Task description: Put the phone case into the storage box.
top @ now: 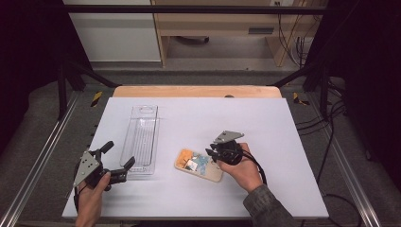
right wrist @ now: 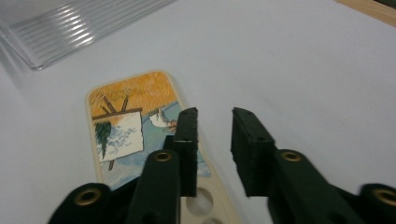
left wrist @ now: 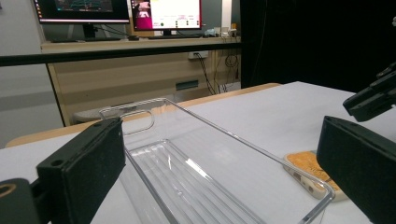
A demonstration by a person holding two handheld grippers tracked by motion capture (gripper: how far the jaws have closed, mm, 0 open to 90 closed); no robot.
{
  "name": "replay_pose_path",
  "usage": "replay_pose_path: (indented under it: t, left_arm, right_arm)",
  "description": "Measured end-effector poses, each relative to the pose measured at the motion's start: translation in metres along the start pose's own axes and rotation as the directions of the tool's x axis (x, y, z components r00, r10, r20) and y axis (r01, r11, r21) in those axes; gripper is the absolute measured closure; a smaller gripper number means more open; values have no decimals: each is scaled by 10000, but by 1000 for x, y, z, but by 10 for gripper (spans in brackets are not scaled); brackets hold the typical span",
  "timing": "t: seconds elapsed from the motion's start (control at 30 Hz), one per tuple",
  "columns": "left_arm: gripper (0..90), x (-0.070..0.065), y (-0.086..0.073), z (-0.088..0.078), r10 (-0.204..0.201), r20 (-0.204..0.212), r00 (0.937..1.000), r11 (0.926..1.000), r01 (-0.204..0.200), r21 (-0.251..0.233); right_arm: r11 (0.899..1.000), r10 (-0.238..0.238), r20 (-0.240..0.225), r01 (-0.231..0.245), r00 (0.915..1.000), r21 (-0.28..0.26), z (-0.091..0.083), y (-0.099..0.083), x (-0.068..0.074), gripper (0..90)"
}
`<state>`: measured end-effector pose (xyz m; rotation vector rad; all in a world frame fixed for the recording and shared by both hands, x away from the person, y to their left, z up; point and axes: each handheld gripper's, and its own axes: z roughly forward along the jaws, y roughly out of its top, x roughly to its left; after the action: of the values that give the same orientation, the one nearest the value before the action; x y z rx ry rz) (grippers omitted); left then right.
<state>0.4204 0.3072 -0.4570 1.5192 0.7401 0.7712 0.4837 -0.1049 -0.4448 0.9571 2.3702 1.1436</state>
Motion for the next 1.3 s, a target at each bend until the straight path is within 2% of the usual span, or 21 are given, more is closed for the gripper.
replay_pose_path:
  t: [0.07,0.17,0.23,0.37,0.63,0.9,1.3]
  left_arm:
    - [9,0,0,0,19,10,10000,10000,-19,18]
    - [9,-1,0,0,33,26,10000,10000,-33,29]
    - [9,-1,0,0,48,29,10000,10000,-48,43]
    - [8,-1,0,0,56,32,10000,10000,-56,63]
    - [7,-1,-1,0,29,-14,10000,10000,-29,59]
    - [7,-1,0,-1,50,-29,10000,10000,-50,45]
    - [7,-1,0,-1,49,-37,10000,10000,-49,59]
  right_arm:
    - [9999,-6,122,4,9999,132,-4,-1,1,595]
    - [9995,203,-8,-203,9998,228,-9,-2,2,473]
    - [9995,90,91,-93,9999,314,-12,-3,1,403]
    - [9992,152,224,-160,9996,375,-16,-5,-1,262]
    - [9990,219,299,-230,9993,378,-25,-7,-3,68]
    - [9985,-65,41,63,10000,543,-33,-11,-1,58]
    - [9943,-355,34,350,9994,1008,-38,-16,-2,57]
